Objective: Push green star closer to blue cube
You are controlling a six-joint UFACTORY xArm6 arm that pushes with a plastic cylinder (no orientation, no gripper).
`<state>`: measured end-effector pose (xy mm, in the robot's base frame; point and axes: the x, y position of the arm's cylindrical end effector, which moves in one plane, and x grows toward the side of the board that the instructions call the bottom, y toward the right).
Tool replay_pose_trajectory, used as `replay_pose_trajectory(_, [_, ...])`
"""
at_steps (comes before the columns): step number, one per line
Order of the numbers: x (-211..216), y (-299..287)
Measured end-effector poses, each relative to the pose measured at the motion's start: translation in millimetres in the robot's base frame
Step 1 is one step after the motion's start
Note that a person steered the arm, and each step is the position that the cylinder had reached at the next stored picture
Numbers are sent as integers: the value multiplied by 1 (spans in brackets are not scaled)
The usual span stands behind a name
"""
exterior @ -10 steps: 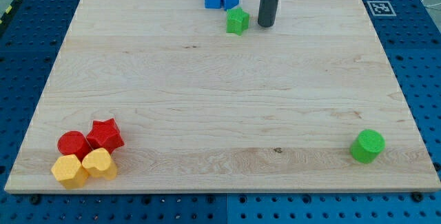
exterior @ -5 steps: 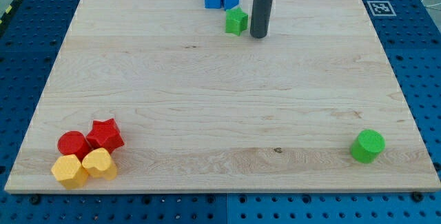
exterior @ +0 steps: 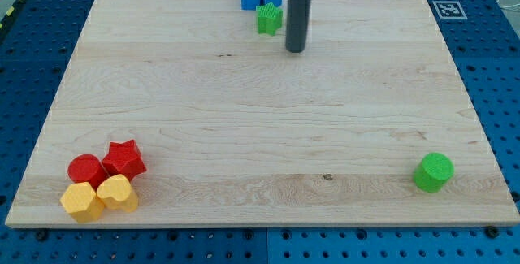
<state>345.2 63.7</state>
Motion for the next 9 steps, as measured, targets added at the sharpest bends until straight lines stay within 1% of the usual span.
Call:
replay_pose_trajectory(1, [-32,7])
replay_pose_trajectory(2, [-61,-2])
replay_pose_trajectory(3, [-68,-24])
replay_pose_trajectory(4, [-68,-32])
replay_pose_trajectory(5, [-68,-14])
replay_pose_trajectory(6, [-46,2])
replay_pose_trajectory(7, [-14,-5])
replay_pose_trajectory(8, [-12,-29])
replay_pose_trajectory(9, [-25,-56])
